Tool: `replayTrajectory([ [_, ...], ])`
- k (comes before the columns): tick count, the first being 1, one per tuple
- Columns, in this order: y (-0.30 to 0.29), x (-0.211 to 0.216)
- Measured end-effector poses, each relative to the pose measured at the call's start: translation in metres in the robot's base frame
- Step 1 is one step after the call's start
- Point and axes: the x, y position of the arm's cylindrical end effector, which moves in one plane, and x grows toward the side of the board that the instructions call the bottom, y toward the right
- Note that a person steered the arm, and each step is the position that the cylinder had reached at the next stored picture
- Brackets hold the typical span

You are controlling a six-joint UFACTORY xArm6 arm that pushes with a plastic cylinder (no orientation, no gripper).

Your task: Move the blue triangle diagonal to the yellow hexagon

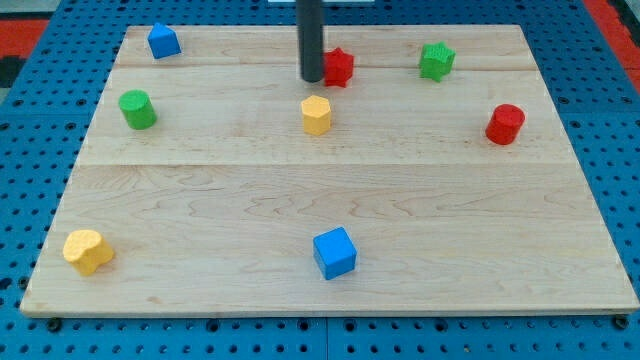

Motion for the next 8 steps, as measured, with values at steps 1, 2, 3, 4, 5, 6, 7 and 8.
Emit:
replayTrajectory([
  [1, -0.011, -0.017],
  [2, -0.099, -0.046],
  [3, -0.144, -0.095],
  [4, -0.201, -0.092],
  [5, -0.295, -0.087],
  [6, -0.269, -0.071],
  [7, -0.295, -0.053],
  [8, -0.31, -0.043],
])
